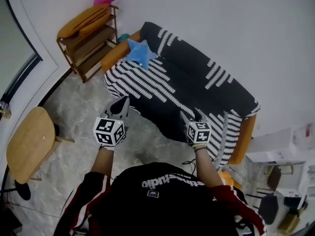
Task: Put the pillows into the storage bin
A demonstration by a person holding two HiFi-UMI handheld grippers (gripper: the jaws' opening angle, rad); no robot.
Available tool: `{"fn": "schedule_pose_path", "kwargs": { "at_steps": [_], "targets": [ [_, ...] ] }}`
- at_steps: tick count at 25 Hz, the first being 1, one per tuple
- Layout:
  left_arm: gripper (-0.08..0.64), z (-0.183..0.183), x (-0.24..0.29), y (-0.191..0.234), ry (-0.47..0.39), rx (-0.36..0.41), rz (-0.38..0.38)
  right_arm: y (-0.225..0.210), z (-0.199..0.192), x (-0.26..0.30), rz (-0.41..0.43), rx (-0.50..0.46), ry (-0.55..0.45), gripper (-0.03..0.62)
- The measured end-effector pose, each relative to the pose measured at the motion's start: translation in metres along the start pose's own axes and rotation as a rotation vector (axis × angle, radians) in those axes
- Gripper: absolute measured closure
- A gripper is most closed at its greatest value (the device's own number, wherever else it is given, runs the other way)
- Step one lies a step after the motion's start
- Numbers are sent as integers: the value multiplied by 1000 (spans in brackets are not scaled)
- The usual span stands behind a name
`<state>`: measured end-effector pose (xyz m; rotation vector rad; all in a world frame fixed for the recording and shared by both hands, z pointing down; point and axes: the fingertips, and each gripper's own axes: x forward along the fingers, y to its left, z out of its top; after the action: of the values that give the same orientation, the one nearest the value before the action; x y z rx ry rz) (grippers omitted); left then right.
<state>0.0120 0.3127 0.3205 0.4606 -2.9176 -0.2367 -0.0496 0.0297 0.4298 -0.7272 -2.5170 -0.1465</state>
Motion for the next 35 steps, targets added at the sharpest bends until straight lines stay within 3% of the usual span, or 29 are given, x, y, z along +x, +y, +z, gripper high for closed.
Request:
{"fn": "schedule_pose_path", "kwargs": {
  "at_steps": [5, 11, 18, 25, 35],
  "targets": [
    [557, 3, -23, 46, -37, -39, 82, 38, 17, 38, 70, -56, 21, 313],
    [557, 0, -26, 72, -35, -52, 135, 46, 33, 84, 115, -65, 33, 311],
    [557, 9, -11, 121, -49, -54, 231, 72, 71, 177, 225, -93, 23, 310],
    [557, 19, 63, 173, -46, -53, 280, 71, 110, 296, 313, -126, 47, 307],
    [557, 38, 213, 241, 19, -56, 297, 27, 144, 453, 350, -109, 135, 304]
  ]
}}
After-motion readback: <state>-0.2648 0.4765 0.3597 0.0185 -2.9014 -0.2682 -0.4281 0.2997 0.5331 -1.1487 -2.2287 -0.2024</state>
